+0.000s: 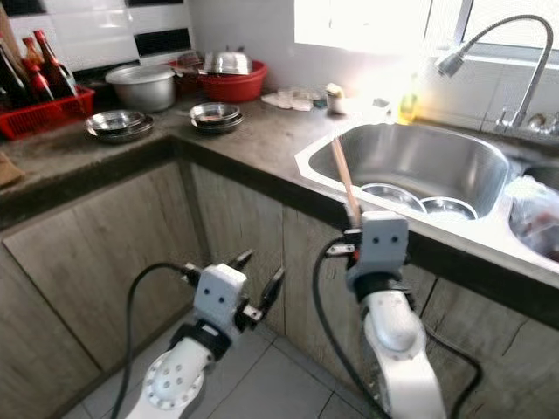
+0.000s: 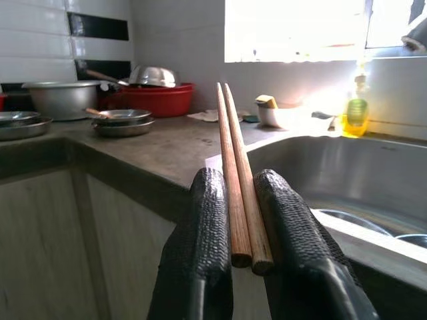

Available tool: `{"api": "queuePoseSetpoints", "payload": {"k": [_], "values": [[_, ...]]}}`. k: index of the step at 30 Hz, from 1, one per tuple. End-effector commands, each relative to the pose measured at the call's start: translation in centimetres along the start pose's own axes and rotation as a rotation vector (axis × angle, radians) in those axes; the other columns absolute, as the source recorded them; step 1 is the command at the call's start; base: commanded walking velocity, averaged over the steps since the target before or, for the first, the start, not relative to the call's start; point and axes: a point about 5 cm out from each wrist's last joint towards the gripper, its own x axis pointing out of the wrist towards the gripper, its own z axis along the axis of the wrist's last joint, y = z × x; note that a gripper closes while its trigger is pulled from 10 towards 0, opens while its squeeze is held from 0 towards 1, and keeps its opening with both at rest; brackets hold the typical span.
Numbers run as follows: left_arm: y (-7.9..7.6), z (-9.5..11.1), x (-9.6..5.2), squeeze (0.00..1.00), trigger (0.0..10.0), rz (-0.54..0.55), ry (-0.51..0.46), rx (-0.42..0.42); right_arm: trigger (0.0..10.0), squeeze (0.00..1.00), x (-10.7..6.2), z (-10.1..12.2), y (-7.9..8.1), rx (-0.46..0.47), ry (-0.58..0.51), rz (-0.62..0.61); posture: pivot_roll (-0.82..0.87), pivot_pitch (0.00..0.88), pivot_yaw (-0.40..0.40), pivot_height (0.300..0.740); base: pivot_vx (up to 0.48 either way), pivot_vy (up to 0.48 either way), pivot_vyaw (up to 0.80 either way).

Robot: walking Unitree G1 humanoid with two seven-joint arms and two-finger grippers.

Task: Kitchen organization

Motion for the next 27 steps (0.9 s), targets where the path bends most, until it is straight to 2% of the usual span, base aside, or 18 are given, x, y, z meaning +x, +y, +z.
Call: {"api": "queuePoseSetpoints", "payload": {"k": [1,15,20,27], "values": [[-0.57,0.35,0.27,0.0,10.0,-0.02,-0.014,-0.004,10.0,0.0,0.09,0.15,-0.69,-0.012,-0.006,-0.025,0.18,0.0,-0.035,0.74,0.322,0.0,0.0],[-0.53,0.37,0.32,0.0,10.0,-0.018,-0.014,-0.009,10.0,0.0,0.33,0.16,-0.74,-0.007,-0.004,-0.025,0.18,0.0,-0.036,0.74,0.328,0.0,0.0],[-0.56,0.37,0.38,0.0,10.0,-0.017,-0.014,-0.009,10.0,0.0,0.46,0.14,-0.82,-0.008,0.001,-0.023,0.18,0.0,-0.039,0.74,0.33,0.0,-0.68],[-0.48,0.37,0.36,0.0,10.0,-0.015,-0.014,-0.007,10.0,0.0,0.6,0.17,-0.72,-0.009,0.003,-0.018,0.18,0.0,-0.041,0.74,0.329,0.0,0.0]]}}
